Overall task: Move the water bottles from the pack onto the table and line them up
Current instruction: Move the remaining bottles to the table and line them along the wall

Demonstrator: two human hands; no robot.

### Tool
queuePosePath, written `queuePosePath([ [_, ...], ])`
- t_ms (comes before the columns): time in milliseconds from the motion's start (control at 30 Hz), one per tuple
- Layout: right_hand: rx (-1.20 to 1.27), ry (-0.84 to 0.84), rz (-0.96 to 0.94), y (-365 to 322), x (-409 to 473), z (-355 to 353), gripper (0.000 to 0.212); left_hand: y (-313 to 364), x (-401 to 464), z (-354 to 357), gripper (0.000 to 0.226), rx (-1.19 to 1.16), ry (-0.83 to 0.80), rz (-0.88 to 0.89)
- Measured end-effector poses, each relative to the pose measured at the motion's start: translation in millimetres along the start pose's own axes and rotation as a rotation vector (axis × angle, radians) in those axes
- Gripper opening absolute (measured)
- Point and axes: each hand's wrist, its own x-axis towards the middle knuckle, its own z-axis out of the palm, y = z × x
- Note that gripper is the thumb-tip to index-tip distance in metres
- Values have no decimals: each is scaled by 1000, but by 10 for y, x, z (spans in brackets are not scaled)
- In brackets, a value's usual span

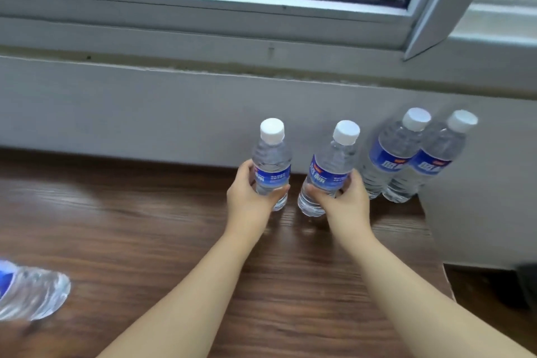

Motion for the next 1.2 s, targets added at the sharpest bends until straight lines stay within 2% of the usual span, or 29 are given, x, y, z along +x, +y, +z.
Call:
queuePosePath([
  [167,7,52,1,66,219,-16,51,-17,234,342,56,15,-10,17],
  [367,27,58,-20,105,389,-7,60,18,372,533,45,37,0,49],
  [633,23,21,-63,82,438,-14,60,0,380,594,52,133,50,109],
  [800,-92,62,-99,100,397,-5,64,-13,390,525,55,157,-27,95],
  [900,-64,102,-69,81,372,6,65,-8,355,446,55,146,-105,90],
  [1200,7,13,-47,99,314,-23,62,-31,315,460,63,211,40,67],
])
